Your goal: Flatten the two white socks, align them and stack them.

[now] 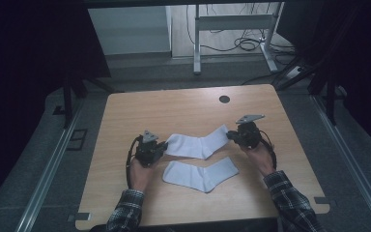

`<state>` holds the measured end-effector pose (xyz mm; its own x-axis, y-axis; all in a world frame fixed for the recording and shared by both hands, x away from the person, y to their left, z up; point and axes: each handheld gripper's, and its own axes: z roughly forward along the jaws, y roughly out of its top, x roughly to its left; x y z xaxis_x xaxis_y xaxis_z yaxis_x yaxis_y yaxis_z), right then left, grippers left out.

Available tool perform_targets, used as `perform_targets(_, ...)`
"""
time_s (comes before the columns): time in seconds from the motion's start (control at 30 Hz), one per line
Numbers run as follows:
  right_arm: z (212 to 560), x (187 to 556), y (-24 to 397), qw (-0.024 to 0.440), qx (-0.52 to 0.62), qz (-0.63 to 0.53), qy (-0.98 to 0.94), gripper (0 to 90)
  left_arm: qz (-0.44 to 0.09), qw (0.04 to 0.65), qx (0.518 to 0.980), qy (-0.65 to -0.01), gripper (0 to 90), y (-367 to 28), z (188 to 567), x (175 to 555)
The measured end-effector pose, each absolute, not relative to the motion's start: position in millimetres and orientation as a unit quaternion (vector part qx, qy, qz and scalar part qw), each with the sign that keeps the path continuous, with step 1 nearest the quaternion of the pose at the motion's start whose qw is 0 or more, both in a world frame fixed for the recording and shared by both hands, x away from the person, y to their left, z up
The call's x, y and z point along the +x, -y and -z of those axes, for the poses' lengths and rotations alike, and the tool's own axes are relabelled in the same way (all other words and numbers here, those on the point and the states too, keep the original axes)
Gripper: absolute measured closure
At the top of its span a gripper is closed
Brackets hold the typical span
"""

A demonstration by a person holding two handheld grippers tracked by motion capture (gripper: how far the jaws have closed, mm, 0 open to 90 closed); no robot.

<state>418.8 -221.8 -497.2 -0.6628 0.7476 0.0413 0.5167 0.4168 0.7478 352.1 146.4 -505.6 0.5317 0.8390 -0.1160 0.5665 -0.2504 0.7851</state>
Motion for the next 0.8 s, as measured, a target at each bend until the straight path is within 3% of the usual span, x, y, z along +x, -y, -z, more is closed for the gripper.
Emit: perform_targets(0.8, 474.2, 339.0, 239.4, 0.133, 0.352, -0.432, -0.82, 82.2, -0.142, 0.442, 0.775, -0.428, 84.6, -159.0, 483.7, 281.8)
